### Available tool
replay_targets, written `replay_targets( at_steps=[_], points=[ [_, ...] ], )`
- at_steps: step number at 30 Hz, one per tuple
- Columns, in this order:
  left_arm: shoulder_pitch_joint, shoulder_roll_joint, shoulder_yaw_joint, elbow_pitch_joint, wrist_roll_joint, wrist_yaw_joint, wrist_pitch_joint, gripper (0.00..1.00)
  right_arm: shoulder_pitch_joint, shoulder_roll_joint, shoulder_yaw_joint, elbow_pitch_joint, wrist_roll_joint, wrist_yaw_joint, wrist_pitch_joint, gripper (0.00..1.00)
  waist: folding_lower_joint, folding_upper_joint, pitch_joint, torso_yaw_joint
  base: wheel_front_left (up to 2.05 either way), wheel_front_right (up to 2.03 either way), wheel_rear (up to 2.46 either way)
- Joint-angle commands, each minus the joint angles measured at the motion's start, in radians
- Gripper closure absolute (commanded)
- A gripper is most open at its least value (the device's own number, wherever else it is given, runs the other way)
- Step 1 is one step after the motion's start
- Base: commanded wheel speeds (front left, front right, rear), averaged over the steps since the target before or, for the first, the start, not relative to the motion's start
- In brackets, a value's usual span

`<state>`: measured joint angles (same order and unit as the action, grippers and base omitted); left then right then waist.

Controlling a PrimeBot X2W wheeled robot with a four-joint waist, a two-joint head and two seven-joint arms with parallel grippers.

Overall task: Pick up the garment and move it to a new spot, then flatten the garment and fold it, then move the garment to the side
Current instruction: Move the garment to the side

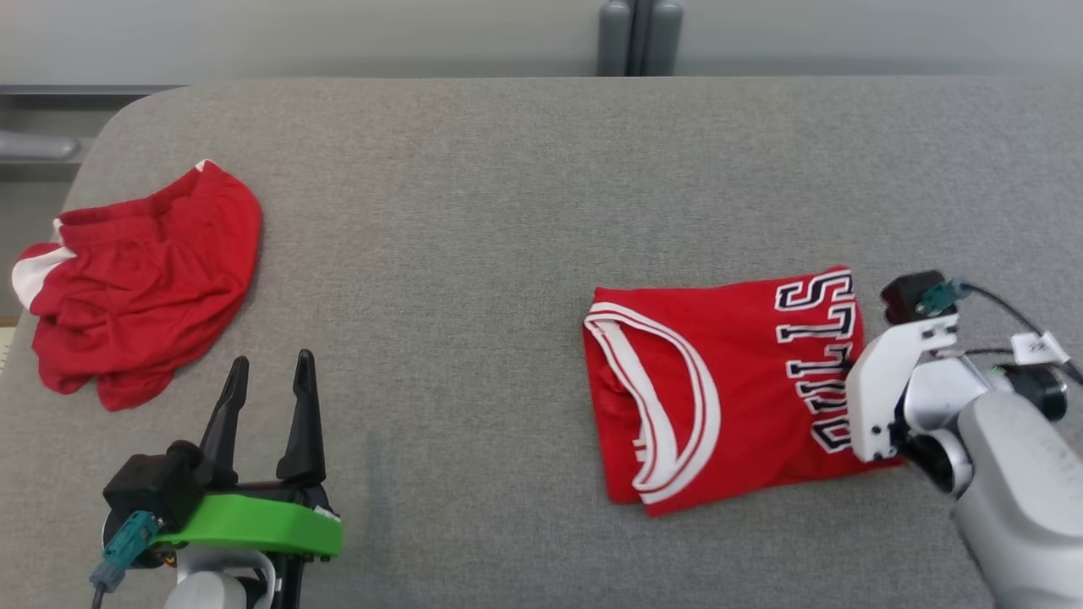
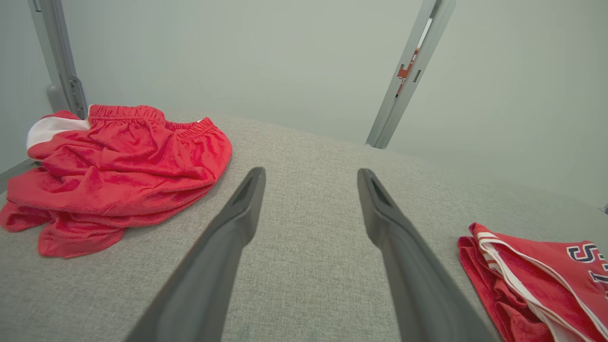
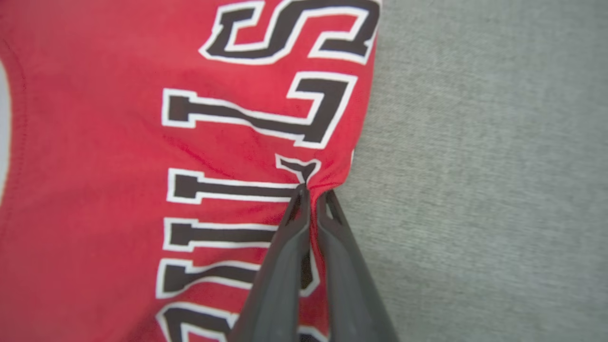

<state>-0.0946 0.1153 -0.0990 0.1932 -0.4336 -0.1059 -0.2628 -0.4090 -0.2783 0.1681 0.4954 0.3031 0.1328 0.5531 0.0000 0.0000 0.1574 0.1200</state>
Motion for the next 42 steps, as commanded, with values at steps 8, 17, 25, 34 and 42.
replay_targets(
  at_steps=[8,17,25,34,42],
  points=[
    [-0.051,0.020,-0.004,-0.057,0.034,-0.008,-0.001,0.00,-0.173,-0.211,0.057,-0.041,-0.022,-0.003,-0.020,1.00,0.0000,0.0000,0.087,-0.135,0.00,0.00,0.00],
    [-0.132,0.038,-0.039,-0.098,0.049,-0.014,-0.001,0.00,-0.292,-0.358,-0.014,0.064,-0.064,-0.003,-0.126,1.00,0.0000,0.0000,0.212,-0.213,0.00,0.00,0.00],
    [-0.190,0.068,-0.051,-0.152,0.065,-0.015,0.011,0.00,-0.330,-0.430,-0.095,0.159,-0.120,-0.003,-0.262,1.00,0.0000,0.0000,0.312,-0.237,0.00,0.00,0.00],
    [-0.228,0.096,-0.046,-0.228,0.061,-0.012,0.027,0.00,-0.405,-0.455,-0.171,0.241,-0.251,-0.003,-0.413,1.00,0.0000,0.0000,0.407,-0.242,0.00,0.00,0.00],
    [-0.230,0.100,-0.054,-0.235,0.064,-0.004,0.029,0.00,-0.414,-0.437,-0.208,0.285,-0.357,-0.003,-0.485,0.00,0.0000,0.0000,0.398,-0.221,0.00,0.00,0.00]
  ],
)
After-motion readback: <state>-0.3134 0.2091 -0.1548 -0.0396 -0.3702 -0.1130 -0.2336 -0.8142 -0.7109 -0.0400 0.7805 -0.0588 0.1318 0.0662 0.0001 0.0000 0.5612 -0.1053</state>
